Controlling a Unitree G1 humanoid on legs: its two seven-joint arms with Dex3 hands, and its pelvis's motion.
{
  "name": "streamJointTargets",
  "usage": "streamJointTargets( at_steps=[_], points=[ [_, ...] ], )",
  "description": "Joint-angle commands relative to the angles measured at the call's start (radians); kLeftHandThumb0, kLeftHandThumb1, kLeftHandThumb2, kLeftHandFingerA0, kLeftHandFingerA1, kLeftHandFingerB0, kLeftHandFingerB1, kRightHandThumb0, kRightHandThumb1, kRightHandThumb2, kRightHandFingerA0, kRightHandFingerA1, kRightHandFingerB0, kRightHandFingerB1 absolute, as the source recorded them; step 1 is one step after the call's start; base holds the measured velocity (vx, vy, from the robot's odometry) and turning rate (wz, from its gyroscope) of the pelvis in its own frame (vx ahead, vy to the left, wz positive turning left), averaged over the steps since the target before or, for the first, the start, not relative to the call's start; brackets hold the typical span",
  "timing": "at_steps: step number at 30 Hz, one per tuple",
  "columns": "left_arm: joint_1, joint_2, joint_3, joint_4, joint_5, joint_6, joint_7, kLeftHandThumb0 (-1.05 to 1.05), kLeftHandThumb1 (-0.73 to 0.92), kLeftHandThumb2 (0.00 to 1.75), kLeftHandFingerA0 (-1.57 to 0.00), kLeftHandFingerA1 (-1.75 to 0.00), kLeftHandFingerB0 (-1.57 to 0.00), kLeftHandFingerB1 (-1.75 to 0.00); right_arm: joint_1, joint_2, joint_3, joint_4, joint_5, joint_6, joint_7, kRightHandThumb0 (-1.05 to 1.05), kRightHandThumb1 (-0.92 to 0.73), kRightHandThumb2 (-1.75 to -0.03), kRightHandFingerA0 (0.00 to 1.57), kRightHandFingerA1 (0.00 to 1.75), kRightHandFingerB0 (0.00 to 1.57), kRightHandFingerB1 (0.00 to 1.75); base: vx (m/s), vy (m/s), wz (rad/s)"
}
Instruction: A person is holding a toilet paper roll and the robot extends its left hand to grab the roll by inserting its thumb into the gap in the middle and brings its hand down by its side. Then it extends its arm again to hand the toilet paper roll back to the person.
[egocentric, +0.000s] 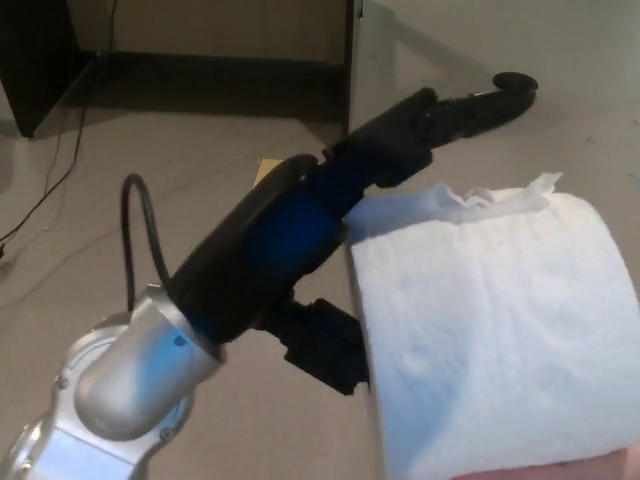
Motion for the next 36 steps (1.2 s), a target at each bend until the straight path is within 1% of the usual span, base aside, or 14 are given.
streamJointTargets(
  at_steps=[1,2,5,6,7,8,9,11,12,14,21,26,31,36],
  points=[
    [-0.036,-0.014,-0.033,0.007,0.064,0.053,-0.013,-0.27,0.2,0.79,-0.01,-0.49,0.0,-0.48,-0.015,-0.005,-0.013,0.001,0.013,0.004,0.025,-0.4,-0.64,-0.6,0.76,0.6,0.58,0.43,0.0,0.0,0.0],
    [-0.045,-0.018,-0.041,0.01,0.077,0.057,-0.011,-0.52,0.37,0.62,-0.16,-0.38,-0.1,-0.32,-0.018,-0.003,-0.01,0.002,0.008,0.007,0.022,-0.41,-0.65,-0.6,0.76,0.59,0.58,0.43,0.0,0.0,0.0],
    [-0.037,-0.049,-0.078,0.007,0.103,0.064,0.007,-0.5,0.36,0.61,-0.18,-0.37,-0.13,-0.33,-0.006,-0.001,-0.008,0.006,0.004,0.004,0.018,-0.41,-0.64,-0.6,0.76,0.59,0.58,0.43,0.0,0.0,0.0],
    [-0.035,-0.078,-0.085,0.023,0.091,0.047,0.021,-0.22,0.22,0.81,-0.09,-0.51,-0.08,-0.5,-0.011,-0.003,-0.005,0.008,-0.001,0.002,0.014,-0.41,-0.64,-0.6,0.78,0.61,0.58,0.44,0.0,0.0,0.0],
    [-0.031,-0.102,-0.092,0.035,0.084,0.035,0.03,-0.43,0.4,0.63,-0.32,-0.42,-0.18,-0.35,-0.008,-0.002,-0.003,0.005,-0.004,-0.007,0.009,-0.41,-0.63,-0.59,0.79,0.63,0.6,0.44,0.0,0.0,0.0],
    [-0.028,-0.11,-0.095,0.038,0.084,0.032,0.032,-0.3,0.51,0.55,-0.44,-0.4,-0.26,-0.3,-0.006,-0.002,-0.002,0.004,-0.005,-0.007,0.007,-0.41,-0.63,-0.59,0.79,0.64,0.6,0.44,0.0,0.0,0.0],
    [-0.012,-0.133,-0.109,0.039,0.1,0.012,0.047,-0.16,0.7,0.61,-0.88,-0.52,-0.55,-0.38,0.003,-0.003,0.003,0.002,-0.009,-0.006,0.003,-0.41,-0.64,-0.6,0.78,0.6,0.58,0.43,0.0,0.0,0.0],
    [0.025,-0.155,-0.136,0.017,0.133,-0.012,0.072,-0.13,0.72,0.61,-0.98,-0.62,-0.72,-0.45,0.029,-0.002,0.01,0.001,-0.014,-0.006,-0.005,-0.41,-0.63,-0.6,0.78,0.61,0.58,0.43,0.0,0.0,0.0],
    [0.034,-0.152,-0.135,0.005,0.143,-0.015,0.068,-0.1,0.75,0.6,-1.01,-1.04,-0.86,-0.52,0.032,0.004,0.01,0.003,-0.011,-0.007,-0.003,-0.4,-0.63,-0.59,0.79,0.6,0.59,0.43,0.0,0.0,0.0],
    [0.047,-0.17,-0.126,0.007,0.139,-0.031,0.082,-0.08,0.76,0.63,-1.13,-0.84,-0.95,-0.68,0.025,0.003,0.007,0.002,-0.004,-0.005,0.006,-0.41,-0.64,-0.6,0.76,0.57,0.58,0.42,0.0,0.0,0.0],
    [0.064,-0.212,-0.092,0.058,0.151,-0.08,0.126,-0.09,0.79,0.67,-1.13,-1.14,-0.91,-0.96,-0.013,-0.006,0.0,-0.006,0.0,-0.003,0.008,-0.39,-0.64,-0.6,0.77,0.53,0.58,0.43,0.0,0.0,0.0],
    [0.07,-0.21,-0.089,0.066,0.177,-0.097,0.122,-0.06,0.71,0.78,-1.12,-1.18,-0.88,-1.0,-0.012,-0.012,-0.008,0.0,0.003,-0.009,0.005,-0.42,-0.63,-0.6,0.77,0.6,0.6,0.44,0.0,0.0,0.0],
    [0.084,-0.21,-0.064,0.057,0.181,-0.083,0.126,-0.12,0.81,0.64,-1.13,-1.14,-0.86,-0.99,-0.004,-0.013,-0.008,0.003,-0.002,-0.011,0.004,-0.41,-0.63,-0.59,0.8,0.62,0.61,0.44,0.0,0.0,0.0],
    [0.104,-0.188,0.003,0.043,0.162,-0.111,0.12,0.07,0.64,0.9,-1.05,-1.2,-0.81,-1.11,-0.001,-0.005,-0.003,0.004,-0.007,-0.01,0.004,-0.4,-0.63,-0.59,0.81,0.58,0.6,0.43,0.0,0.0,0.0]
  ],
)
